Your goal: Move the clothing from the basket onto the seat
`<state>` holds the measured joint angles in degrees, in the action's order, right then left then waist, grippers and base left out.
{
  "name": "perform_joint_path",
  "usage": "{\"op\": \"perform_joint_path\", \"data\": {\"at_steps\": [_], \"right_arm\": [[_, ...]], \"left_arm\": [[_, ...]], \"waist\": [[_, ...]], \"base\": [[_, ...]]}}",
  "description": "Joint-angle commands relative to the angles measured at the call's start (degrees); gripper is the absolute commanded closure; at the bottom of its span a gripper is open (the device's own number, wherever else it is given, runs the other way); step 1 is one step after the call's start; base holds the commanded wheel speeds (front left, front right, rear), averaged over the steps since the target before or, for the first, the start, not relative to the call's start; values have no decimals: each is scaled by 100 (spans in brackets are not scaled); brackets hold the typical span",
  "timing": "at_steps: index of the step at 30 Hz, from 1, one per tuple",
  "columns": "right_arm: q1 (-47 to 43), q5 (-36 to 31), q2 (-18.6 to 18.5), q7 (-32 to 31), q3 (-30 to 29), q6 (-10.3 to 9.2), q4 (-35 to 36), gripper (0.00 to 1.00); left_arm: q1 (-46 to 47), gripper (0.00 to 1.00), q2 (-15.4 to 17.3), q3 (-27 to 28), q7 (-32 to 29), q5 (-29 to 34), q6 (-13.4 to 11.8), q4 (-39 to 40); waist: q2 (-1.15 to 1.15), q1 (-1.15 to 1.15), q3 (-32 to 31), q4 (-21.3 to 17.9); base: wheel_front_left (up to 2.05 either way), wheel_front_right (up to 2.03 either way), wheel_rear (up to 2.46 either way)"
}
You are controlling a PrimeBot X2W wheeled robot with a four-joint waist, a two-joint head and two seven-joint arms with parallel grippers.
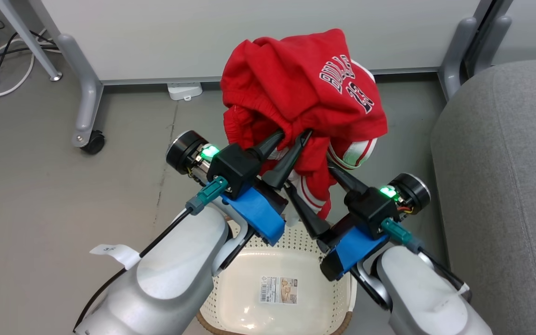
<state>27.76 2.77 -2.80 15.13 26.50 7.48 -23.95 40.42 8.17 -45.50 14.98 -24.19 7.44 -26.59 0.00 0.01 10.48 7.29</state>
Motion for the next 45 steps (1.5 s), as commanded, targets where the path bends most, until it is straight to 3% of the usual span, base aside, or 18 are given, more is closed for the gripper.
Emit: {"op": "perform_joint_path", "data": {"at_steps": [1, 9, 11, 36, 37, 38, 39, 45], "right_arm": [[162, 29, -17, 4, -42, 3, -138, 0], [480, 431, -12, 4, -10, 3, -431, 0], [530, 494, -12, 4, 18, 3, -493, 100], [445, 625, -11, 4, 122, 3, -411, 100], [442, 628, -11, 4, 127, 3, -409, 100], [437, 632, -11, 4, 130, 3, -407, 100], [429, 632, -11, 4, 135, 3, -409, 100], [368, 642, -11, 4, 159, 3, -427, 100]], "left_arm": [[142, 100, -43, -14, 31, -31, 1, 55], [116, 100, -176, -87, 31, -66, 1, 139], [105, 100, -193, -98, 32, -78, 1, 149], [-24, 100, -156, 21, 31, -62, 1, 51], [-22, 90, -160, 39, 31, -52, 1, 45], [-25, 16, -169, 63, 31, -33, 1, 43], [-28, 0, -180, 110, 31, 6, -18, 58], [-100, 0, -219, 263, 31, 179, -35, 103]], "waist": [[0, -1, 10, 34], [0, -1, 26, 136], [0, -1, 36, 157], [0, -1, -22, 158], [0, -1, -26, 160], [0, -1, -28, 164], [0, -1, -32, 168], [0, -1, -82, 182]], "base": [[0, 0, 0], [0, 0, 0], [0, 0, 0], [0, 0, 0], [0, 0, 0], [0, 0, 0], [0, 0, 0], [0, 0, 0]]}}
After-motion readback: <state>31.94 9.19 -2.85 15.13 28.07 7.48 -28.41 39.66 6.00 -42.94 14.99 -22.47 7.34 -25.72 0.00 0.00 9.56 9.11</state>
